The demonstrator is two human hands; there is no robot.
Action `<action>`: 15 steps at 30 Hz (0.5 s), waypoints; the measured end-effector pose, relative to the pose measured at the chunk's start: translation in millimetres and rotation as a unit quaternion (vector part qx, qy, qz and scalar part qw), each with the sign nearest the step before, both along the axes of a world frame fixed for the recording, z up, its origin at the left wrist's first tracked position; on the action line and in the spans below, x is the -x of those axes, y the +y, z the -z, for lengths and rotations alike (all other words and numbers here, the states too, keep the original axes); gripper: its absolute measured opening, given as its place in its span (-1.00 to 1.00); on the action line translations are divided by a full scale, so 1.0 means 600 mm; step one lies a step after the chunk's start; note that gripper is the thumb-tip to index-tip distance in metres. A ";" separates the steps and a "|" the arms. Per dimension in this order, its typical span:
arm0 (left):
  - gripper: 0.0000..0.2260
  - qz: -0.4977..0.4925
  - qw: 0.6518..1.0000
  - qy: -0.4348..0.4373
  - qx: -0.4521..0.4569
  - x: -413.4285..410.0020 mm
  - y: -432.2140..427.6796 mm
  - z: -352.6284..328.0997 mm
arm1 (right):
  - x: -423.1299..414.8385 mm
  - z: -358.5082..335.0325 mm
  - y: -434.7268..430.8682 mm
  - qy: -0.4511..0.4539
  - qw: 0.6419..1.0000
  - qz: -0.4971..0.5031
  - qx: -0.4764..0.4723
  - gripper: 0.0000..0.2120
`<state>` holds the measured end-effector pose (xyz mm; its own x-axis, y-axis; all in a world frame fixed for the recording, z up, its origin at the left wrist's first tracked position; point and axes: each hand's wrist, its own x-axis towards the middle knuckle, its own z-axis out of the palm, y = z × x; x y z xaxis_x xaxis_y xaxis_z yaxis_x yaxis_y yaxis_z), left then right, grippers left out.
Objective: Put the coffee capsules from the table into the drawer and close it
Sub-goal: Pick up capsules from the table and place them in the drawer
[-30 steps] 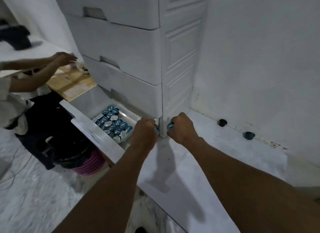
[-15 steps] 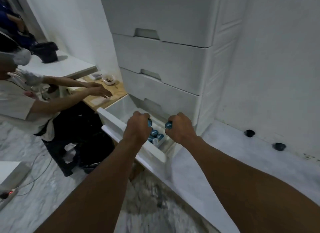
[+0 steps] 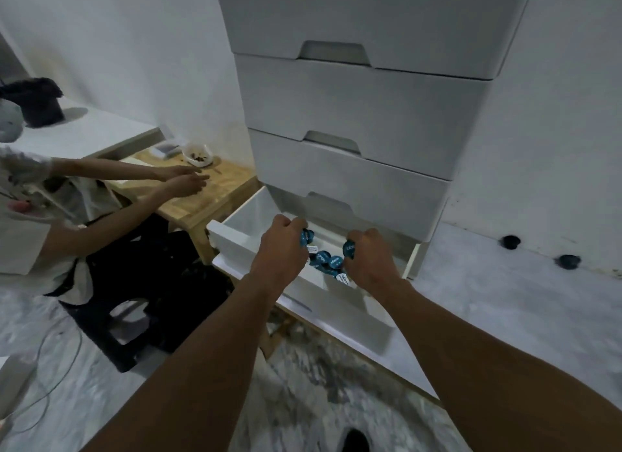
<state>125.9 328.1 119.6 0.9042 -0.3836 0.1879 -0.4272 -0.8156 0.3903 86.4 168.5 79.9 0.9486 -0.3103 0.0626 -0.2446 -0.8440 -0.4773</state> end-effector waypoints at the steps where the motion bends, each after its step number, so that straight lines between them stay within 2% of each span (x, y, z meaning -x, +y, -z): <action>1: -0.65 0.006 1.000 0.008 0.002 -0.014 -0.006 0.003 | -0.012 0.005 -0.001 0.005 1.000 0.002 -0.002 -0.71; 4: -0.62 0.025 0.999 0.030 -0.006 -0.059 -0.022 0.017 | -0.055 0.026 -0.003 0.017 1.000 0.003 -0.008 -0.58; 11: -0.67 0.058 0.990 0.078 -0.103 -0.174 -0.044 0.061 | -0.148 0.088 -0.002 0.059 0.998 -0.001 -0.035 -0.66; 15: -0.65 0.095 0.983 0.072 -0.141 -0.226 -0.064 0.091 | -0.190 0.104 -0.007 0.081 0.995 0.023 -0.061 -0.61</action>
<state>261.2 289.9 65.0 0.8211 -0.5660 -0.0743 -0.5387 -0.8113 0.2271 200.7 164.5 17.3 0.9277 -0.3498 -0.1304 -0.3637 -0.7683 -0.5267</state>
